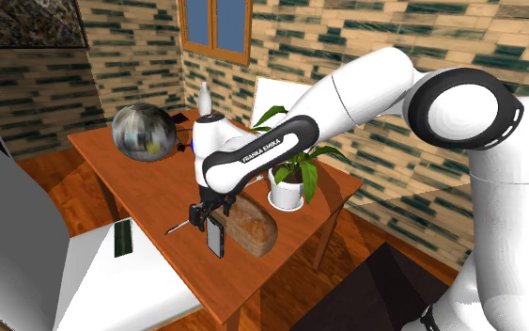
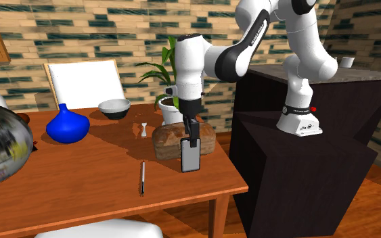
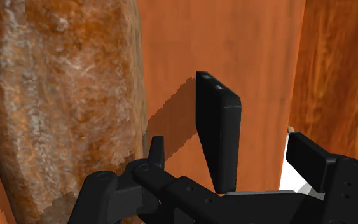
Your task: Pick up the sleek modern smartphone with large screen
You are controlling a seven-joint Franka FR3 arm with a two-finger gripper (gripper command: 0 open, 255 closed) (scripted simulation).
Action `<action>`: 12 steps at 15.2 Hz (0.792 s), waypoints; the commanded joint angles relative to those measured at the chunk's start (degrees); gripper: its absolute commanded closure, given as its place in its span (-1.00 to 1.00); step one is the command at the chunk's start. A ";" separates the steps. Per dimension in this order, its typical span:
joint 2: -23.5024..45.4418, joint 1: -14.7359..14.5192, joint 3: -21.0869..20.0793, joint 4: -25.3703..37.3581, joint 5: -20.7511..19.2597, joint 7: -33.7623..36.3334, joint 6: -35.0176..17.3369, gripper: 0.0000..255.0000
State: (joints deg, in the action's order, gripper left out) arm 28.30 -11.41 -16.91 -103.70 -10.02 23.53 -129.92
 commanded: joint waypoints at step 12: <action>-0.79 0.12 -0.18 0.15 0.29 -0.17 0.88 1.00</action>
State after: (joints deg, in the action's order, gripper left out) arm 27.86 -11.32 -17.00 -103.66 -9.87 23.42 -129.49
